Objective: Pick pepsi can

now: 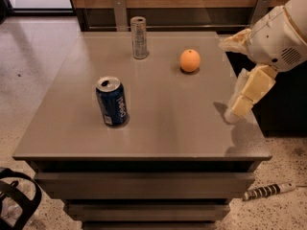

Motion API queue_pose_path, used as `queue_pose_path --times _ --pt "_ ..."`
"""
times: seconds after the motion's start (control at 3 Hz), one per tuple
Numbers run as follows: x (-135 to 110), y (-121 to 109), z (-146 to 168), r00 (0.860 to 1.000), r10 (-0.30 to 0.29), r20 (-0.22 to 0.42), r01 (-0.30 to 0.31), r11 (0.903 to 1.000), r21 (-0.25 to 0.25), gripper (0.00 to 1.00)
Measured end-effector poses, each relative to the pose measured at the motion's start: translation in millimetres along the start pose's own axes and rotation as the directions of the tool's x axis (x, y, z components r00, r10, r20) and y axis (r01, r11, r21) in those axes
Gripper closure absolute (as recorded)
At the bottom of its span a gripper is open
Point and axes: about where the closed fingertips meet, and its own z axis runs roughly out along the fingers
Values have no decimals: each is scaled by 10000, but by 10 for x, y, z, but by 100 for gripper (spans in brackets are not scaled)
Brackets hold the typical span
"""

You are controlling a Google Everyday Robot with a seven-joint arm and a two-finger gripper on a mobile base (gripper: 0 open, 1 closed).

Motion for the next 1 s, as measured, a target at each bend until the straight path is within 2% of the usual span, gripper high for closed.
queue_pose_path --times 0.33,0.67,1.0 --pt "-271 35 237 9855 -59 1697 37 9999 134 0" --pt "-477 -1 454 9480 21 3183 -218 9980 586 0" --pt "-628 -101 671 9006 66 4346 -506 9947 897 0"
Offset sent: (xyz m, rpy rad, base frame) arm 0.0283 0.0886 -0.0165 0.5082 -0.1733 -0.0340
